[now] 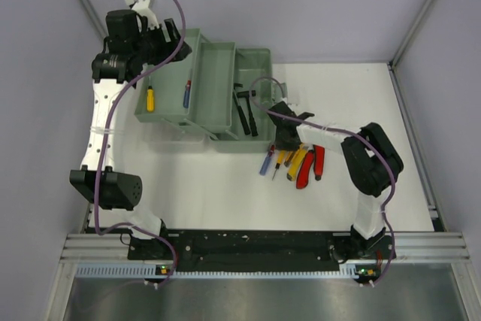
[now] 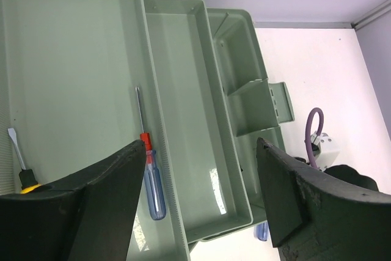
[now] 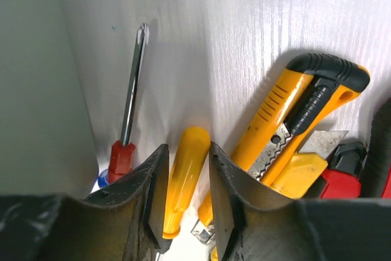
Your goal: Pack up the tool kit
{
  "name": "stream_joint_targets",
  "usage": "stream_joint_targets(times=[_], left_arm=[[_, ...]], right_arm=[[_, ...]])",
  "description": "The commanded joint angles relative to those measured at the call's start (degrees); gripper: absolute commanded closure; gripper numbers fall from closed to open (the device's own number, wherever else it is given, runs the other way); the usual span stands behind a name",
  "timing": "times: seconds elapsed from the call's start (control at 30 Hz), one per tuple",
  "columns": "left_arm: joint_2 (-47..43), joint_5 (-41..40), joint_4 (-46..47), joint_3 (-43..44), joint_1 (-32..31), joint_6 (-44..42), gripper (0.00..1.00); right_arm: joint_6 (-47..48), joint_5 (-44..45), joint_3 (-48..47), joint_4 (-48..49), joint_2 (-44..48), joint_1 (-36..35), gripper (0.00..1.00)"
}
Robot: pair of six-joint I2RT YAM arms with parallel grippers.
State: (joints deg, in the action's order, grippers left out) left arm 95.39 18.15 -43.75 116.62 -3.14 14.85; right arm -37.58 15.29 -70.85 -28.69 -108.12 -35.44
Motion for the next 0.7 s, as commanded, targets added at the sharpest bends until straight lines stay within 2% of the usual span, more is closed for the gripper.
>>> stream_joint_targets(times=[0.0,0.23,0.43,0.67], left_arm=[[-2.6,0.0,2.4,-1.0,0.2,-0.3,0.23],[-2.6,1.6,3.1,-1.3,0.1,0.4,0.23],[-2.9,7.2,4.5,-2.0,-0.4,-0.1,0.23],[-4.2,17.6,7.7,-4.0,-2.6,-1.5,0.23]], right_arm=[[-1.4,1.6,3.8,-4.4,0.0,-1.6,0.72],[-2.5,5.1,4.9,-4.3,3.8,-1.6,1.0],[-1.5,3.6,3.3,-1.6,10.3,-0.2,1.0],[2.8,-0.4,0.1,1.4,21.4,5.2,1.0]])
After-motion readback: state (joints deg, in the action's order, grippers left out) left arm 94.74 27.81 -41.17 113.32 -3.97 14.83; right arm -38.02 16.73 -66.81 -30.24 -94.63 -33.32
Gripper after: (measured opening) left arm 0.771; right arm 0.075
